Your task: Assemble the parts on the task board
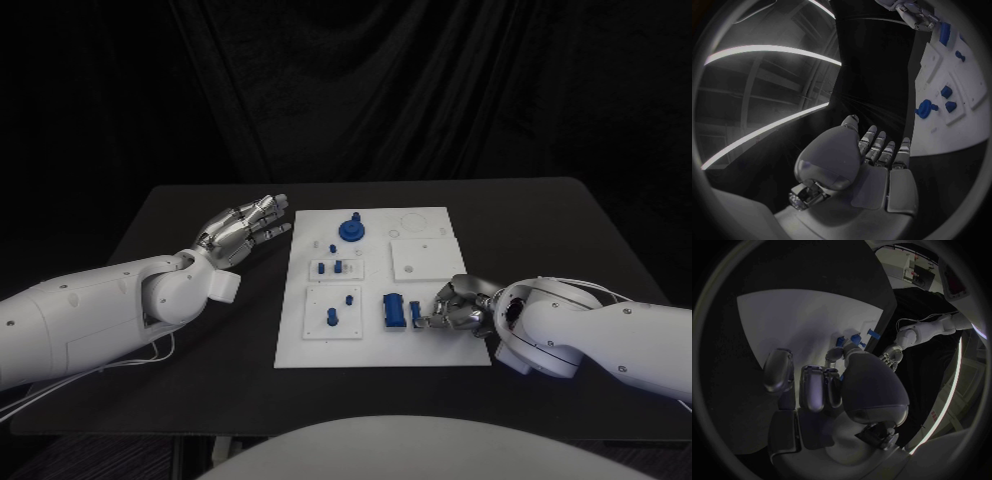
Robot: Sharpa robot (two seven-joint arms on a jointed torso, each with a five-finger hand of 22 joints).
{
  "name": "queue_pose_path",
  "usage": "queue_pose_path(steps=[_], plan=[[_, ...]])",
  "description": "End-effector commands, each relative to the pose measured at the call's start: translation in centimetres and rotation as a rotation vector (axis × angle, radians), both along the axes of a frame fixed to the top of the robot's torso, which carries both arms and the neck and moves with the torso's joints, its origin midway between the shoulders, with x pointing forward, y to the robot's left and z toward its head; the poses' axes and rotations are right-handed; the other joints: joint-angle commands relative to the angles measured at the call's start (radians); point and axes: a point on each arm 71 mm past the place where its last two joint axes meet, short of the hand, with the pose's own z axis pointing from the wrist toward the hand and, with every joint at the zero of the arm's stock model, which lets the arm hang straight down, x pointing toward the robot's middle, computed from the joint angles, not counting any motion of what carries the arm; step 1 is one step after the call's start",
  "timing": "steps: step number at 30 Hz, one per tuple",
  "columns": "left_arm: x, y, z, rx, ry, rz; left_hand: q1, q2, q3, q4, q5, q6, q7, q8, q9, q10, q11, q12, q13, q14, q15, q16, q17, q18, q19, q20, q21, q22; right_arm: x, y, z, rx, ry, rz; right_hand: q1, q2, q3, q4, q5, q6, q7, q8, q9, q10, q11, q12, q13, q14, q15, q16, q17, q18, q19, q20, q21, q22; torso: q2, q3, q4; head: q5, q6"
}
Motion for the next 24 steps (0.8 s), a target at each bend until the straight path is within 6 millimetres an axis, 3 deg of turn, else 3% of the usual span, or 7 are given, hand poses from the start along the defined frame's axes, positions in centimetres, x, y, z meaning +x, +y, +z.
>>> queue_pose_path(steps=[1,4,8,15,20,22,24], plan=[[-0.1,-0.1,0.0,-0.014,-0.007,-0.006,0.01,-0.003,0.0,-0.004,0.003,0.001,0.048,0.005,0.001,0.003,0.003,-0.002,0.001,0.002,0.003,0.002,0.001,-0.021,0.006,0.003,0.004,-0.001,0.1,0.0,-0.1,0.006,-0.012,0.007,0.015,0.002,0.007,-0.006,0.005,0.008,0.002,0.003,0.002,0.106,-0.008,-0.001,0.263,0.068,-0.009,-0.005,0.078,0.008,-0.001,-0.007,-0.005,0.149,0.001,-0.0004,0.0007,0.001,0.0],[-0.1,-0.1,0.0,-0.013,-0.005,-0.006,0.01,-0.003,0.0,-0.005,0.004,0.0,0.048,0.005,0.001,0.003,0.003,-0.002,0.001,0.002,0.002,0.002,0.001,-0.021,0.006,0.003,0.004,-0.001,0.1,0.2,-0.1,0.007,-0.009,0.014,0.036,0.006,0.014,-0.016,0.0,0.004,0.001,-0.001,0.003,0.106,-0.009,-0.001,0.263,0.067,-0.009,-0.006,0.076,0.008,-0.001,-0.008,-0.007,0.149,0.001,-0.0008,0.001,-0.001,0.0],[-0.1,-0.1,-0.1,-0.014,-0.004,-0.007,0.01,-0.003,0.0,-0.005,0.004,0.0,0.048,0.005,0.001,0.003,0.003,-0.002,0.001,0.002,0.002,0.002,0.001,-0.021,0.006,0.003,0.004,-0.001,0.1,0.4,-0.3,0.007,0.001,0.028,0.077,0.01,0.016,-0.037,-0.079,-0.004,0.004,-0.014,0.004,0.106,-0.006,-0.001,0.263,0.065,-0.007,-0.01,0.07,0.009,-0.003,-0.007,-0.016,0.147,0.0,-0.0008,0.0003,0.001,0.0],[-0.2,-0.1,-0.1,-0.015,-0.004,-0.008,0.01,-0.003,0.0,-0.005,0.004,0.0,0.048,0.005,0.001,0.003,0.003,-0.002,0.001,0.002,0.002,0.002,0.001,-0.021,0.006,0.003,0.004,-0.001,-0.1,0.4,-0.3,0.012,0.005,0.037,0.092,-0.014,-0.004,-0.05,-0.103,-0.01,0.006,-0.023,0.003,0.106,-0.004,-0.001,0.263,0.064,-0.006,-0.011,0.069,0.009,-0.005,-0.006,-0.02,0.147,0.0,-0.0004,0.0004,0.002,0.0],[-0.3,-0.2,0.0,-0.021,-0.013,-0.003,0.01,-0.003,0.0,-0.006,0.004,0.005,0.049,0.006,0.001,0.003,0.003,-0.003,0.001,0.001,0.002,0.001,0.001,-0.021,0.005,0.003,0.003,-0.002,-0.3,0.0,0.3,0.05,-0.05,0.007,0.065,-0.049,-0.041,-0.031,-0.103,-0.002,0.007,-0.019,0.007,0.106,-0.004,-0.001,0.263,0.067,-0.007,-0.007,0.079,0.007,-0.001,-0.007,-0.01,0.149,0.001,-0.0005,0.0005,0.005,0.0],[-0.5,-0.2,0.1,-0.022,-0.016,0.001,0.01,-0.004,0.0,-0.006,0.004,0.006,0.049,0.006,0.002,0.003,0.003,-0.003,0.001,0.001,0.002,0.001,0.001,-0.021,0.005,0.003,0.003,-0.002,-0.3,-0.2,0.8,0.077,-0.098,-0.017,0.053,-0.055,-0.051,-0.017,-0.103,-0.001,0.006,-0.023,0.005,0.106,-0.005,-0.001,0.263,0.069,-0.008,-0.003,0.086,0.005,0.003,-0.008,-0.001,0.152,0.0,-0.0005,0.0004,0.007,0.0],[-0.7,-0.2,0.2,-0.018,-0.023,0.004,0.008,-0.006,-0.003,-0.005,0.004,0.015,0.05,0.01,0.003,0.005,0.006,-0.001,0.001,0.001,0.003,0.002,0.001,-0.021,0.005,0.003,0.003,-0.002,0.0,-0.7,1.9,0.124,-0.191,-0.051,0.039,-0.05,-0.056,0.008,-0.101,-0.012,0.004,-0.047,-0.014,0.106,-0.007,-0.001,0.263,0.07,-0.009,-0.002,0.089,0.002,0.01,-0.009,0.016,0.157,0.0,-0.0005,0.0002,0.012,0.0]])
